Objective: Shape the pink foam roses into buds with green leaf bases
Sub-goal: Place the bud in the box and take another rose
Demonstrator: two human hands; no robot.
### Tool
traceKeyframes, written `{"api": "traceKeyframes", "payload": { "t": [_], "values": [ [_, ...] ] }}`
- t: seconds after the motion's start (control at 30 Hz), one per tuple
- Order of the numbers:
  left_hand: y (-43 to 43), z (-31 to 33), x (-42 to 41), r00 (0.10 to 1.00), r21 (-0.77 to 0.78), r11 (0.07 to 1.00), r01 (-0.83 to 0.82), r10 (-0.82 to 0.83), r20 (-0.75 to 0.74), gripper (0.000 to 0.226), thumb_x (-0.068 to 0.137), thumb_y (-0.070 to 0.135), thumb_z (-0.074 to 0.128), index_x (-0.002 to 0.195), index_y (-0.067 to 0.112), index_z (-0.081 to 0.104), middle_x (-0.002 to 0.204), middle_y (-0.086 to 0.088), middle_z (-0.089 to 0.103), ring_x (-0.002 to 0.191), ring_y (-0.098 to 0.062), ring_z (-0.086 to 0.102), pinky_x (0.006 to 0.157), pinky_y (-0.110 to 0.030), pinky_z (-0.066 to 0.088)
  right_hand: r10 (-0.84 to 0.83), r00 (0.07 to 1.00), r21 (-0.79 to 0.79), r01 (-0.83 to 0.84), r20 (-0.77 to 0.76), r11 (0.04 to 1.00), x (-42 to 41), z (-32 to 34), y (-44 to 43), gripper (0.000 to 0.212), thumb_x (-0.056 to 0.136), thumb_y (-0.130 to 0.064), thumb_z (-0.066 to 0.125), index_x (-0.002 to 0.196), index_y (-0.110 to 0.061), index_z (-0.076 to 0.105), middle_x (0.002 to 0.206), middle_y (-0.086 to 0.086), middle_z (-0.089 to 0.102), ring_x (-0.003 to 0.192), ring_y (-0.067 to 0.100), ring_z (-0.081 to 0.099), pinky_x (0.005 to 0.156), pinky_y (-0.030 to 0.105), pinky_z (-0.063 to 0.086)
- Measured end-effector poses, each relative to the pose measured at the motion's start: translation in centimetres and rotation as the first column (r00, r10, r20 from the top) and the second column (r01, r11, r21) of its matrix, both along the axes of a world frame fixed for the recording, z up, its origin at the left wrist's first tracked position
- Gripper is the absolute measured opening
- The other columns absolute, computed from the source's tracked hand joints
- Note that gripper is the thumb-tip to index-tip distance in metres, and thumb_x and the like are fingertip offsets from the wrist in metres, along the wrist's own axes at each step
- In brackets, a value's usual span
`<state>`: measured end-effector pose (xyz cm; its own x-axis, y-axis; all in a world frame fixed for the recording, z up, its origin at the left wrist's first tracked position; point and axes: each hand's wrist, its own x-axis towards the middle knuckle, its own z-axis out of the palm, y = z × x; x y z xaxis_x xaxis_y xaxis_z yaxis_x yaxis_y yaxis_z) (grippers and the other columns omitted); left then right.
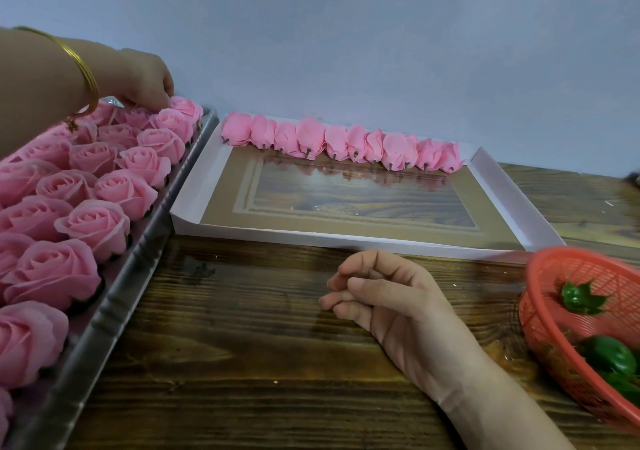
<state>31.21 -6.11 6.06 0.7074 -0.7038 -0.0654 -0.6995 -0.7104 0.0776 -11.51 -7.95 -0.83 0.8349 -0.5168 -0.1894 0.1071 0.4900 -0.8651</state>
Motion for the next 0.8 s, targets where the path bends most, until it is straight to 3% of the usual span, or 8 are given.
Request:
{"api": "traceKeyframes", "payload": {
  "t": [0.17,0.37,0.57,0.73,0.8],
  "values": [
    [-0.1,0.5,-0.6,0.999,0.038,0.999,-0.014,0.015,-0.044,0.011,0.086,0.010,0.065,0.090,0.001,0.070,0.076,-0.012,0.065,0.065,-0.031,0.061,0.066,-0.033,0.046,0.001,1.000,-0.006,-0.001,0.004,1.000,0.0,-0.1,-0.1,0.015,0.068,0.002,0.066,0.082,-0.003,0.070,0.081,0.019,0.066,0.072,0.029,0.070,0.063,0.026,0.057],
    [-0.2,0.9,-1.1,0.995,0.036,0.999,-0.026,0.029,-0.093,0.007,0.086,-0.004,0.060,0.084,-0.005,0.066,0.071,-0.015,0.062,0.055,-0.027,0.058,0.039,-0.026,0.043,-0.002,1.000,-0.013,0.002,0.002,1.000,0.0,-0.1,-0.1,0.015,0.068,0.002,0.066,0.081,-0.003,0.071,0.081,0.019,0.067,0.073,0.029,0.070,0.063,0.026,0.057],
    [-0.1,1.1,-1.3,0.999,0.039,0.999,0.001,0.001,-0.050,0.023,0.085,-0.005,0.061,0.108,-0.003,0.065,0.085,-0.016,0.061,0.058,-0.028,0.057,0.047,-0.030,0.044,-0.001,1.000,-0.011,0.001,-0.001,1.000,0.0,-0.1,-0.1,0.016,0.068,0.002,0.066,0.083,-0.001,0.068,0.081,0.020,0.066,0.073,0.029,0.070,0.063,0.026,0.057],
    [0.1,1.3,-1.3,1.000,0.081,0.997,-0.006,0.006,0.005,0.018,0.083,-0.006,0.062,0.098,-0.001,0.069,0.069,-0.011,0.059,0.049,-0.025,0.055,0.030,-0.021,0.042,-0.004,1.000,-0.004,0.004,-0.001,1.000,0.0,0.0,-0.1,0.016,0.068,0.002,0.065,0.083,-0.001,0.068,0.081,0.020,0.066,0.072,0.029,0.070,0.062,0.026,0.057],
    [0.0,1.3,-1.4,1.000,0.099,0.995,-0.004,0.001,0.029,0.014,0.082,-0.005,0.063,0.093,0.001,0.070,0.066,-0.010,0.061,0.047,-0.025,0.056,0.030,-0.020,0.041,-0.005,1.000,-0.003,0.005,-0.001,1.000,0.0,0.0,-0.1,0.016,0.067,0.003,0.065,0.083,-0.001,0.068,0.081,0.020,0.066,0.072,0.029,0.070,0.062,0.026,0.057]
  ]
}}
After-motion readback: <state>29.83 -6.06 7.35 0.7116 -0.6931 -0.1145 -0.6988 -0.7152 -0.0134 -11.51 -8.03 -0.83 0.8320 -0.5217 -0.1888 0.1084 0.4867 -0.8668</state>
